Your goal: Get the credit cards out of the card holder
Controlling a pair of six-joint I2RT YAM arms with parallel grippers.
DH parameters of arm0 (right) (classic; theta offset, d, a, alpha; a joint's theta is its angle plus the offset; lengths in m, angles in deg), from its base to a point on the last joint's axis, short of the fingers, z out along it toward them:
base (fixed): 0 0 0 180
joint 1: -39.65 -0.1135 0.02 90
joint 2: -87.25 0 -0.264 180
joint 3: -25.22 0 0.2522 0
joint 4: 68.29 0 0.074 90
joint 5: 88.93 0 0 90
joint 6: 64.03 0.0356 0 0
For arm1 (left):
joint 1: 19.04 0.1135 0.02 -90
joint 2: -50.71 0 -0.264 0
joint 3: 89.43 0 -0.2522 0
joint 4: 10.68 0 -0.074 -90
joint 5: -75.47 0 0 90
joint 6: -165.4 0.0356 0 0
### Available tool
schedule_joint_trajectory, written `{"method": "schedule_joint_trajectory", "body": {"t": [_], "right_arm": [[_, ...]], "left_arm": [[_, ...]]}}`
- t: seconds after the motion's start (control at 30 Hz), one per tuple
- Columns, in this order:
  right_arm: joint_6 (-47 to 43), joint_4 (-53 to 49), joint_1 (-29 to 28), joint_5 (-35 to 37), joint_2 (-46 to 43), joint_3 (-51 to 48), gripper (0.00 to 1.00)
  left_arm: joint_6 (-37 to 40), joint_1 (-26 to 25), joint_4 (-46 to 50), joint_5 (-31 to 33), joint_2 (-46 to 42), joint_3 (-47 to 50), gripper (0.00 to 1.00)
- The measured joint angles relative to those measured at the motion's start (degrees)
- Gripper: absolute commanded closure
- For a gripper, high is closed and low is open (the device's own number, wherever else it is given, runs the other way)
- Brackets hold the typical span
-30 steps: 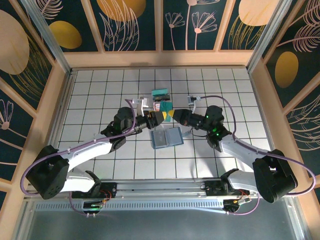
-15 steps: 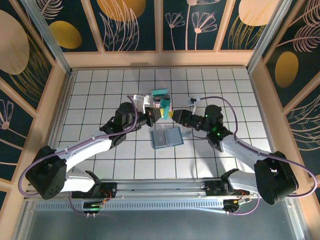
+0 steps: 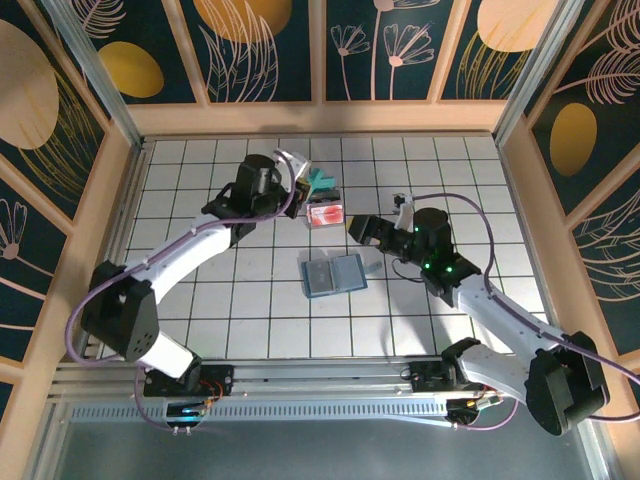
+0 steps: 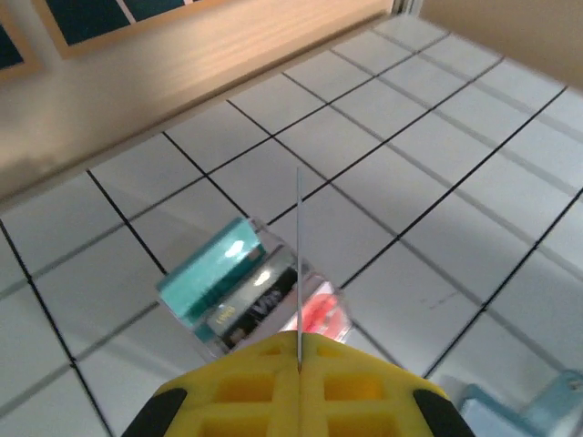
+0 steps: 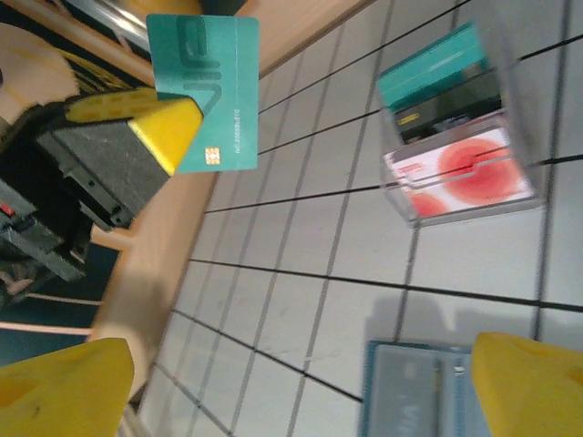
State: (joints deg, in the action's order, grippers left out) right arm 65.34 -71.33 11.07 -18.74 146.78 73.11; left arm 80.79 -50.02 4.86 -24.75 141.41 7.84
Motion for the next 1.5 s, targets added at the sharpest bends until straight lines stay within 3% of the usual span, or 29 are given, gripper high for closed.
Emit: {"method": "schedule_joint_trajectory", "body": {"t": [0.33, 0.63, 1.5], "right_arm": [[-1.0, -7.2, 0.0, 10.0, -4.1, 1.4, 0.01], [-1.4, -10.7, 0.0, 14.0, -4.2, 2.6, 0.01], [-1.6, -11.8, 0.0, 14.5, -2.1, 4.1, 0.01]], "left_arm": [[21.0, 1.9, 6.7, -1.3, 14.5, -13.6, 1.0], [32.4, 3.2, 14.0, -4.3, 23.3, -22.4, 1.0], [42.7, 4.5, 27.1, -5.3, 38.6, -43.4, 1.0]]}}
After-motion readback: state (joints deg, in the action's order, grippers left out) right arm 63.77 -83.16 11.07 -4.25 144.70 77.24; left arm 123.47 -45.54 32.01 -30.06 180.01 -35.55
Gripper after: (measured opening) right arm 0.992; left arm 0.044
